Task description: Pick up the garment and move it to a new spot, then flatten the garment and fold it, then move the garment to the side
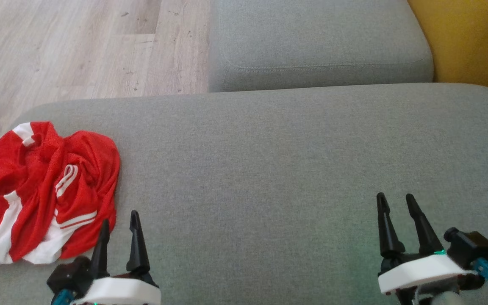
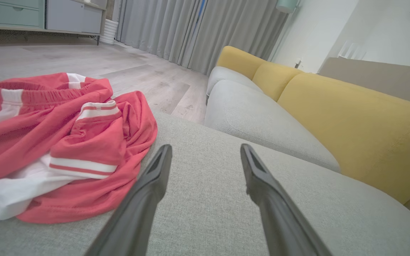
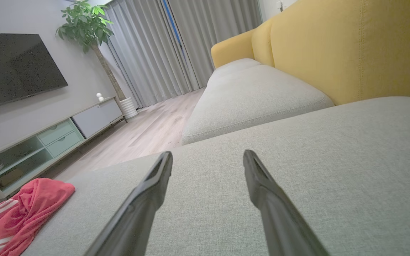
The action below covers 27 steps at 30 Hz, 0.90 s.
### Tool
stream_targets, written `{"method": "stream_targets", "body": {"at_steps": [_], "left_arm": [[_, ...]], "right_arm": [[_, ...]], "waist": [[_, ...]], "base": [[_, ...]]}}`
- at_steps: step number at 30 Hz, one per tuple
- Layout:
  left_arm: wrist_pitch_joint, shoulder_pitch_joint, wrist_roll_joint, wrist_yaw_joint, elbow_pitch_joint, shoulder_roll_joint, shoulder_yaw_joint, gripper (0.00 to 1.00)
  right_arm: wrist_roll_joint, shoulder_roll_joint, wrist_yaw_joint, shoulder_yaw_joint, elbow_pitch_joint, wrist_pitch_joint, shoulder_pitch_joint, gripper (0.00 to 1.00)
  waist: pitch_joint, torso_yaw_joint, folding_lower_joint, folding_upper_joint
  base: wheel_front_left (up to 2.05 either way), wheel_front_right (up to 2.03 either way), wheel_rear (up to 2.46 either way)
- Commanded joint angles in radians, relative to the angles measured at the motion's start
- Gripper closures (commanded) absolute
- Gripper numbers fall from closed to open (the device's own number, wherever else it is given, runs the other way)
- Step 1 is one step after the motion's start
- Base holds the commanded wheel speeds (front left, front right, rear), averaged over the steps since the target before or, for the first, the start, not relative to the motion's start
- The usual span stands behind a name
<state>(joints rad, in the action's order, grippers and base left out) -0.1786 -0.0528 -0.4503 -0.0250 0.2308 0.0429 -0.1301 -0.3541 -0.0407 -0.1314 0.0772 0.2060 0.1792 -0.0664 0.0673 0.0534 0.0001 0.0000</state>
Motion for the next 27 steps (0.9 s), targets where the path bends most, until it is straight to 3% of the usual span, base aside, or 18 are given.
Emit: {"method": "stream_targets", "body": {"at_steps": [1, 27], "left_arm": [[-0.016, 0.021, 0.027, 0.004, -0.027, 0.006, 0.016, 0.00], [-0.083, 0.009, 0.295, 0.036, -0.016, 0.007, -0.019, 0.00]], "right_arm": [[0.027, -0.008, 0.001, 0.024, -0.035, 0.015, 0.026, 0.00], [0.286, -0.009, 0.001, 0.047, -0.031, 0.083, -0.007, 0.00]], "waist": [[0.000, 0.000, -0.0001, 0.0000], [0.016, -0.002, -0.0001, 0.0000]], "base": [[0.00, 0.00, 0.00], [0.00, 0.00, 0.00]]}}
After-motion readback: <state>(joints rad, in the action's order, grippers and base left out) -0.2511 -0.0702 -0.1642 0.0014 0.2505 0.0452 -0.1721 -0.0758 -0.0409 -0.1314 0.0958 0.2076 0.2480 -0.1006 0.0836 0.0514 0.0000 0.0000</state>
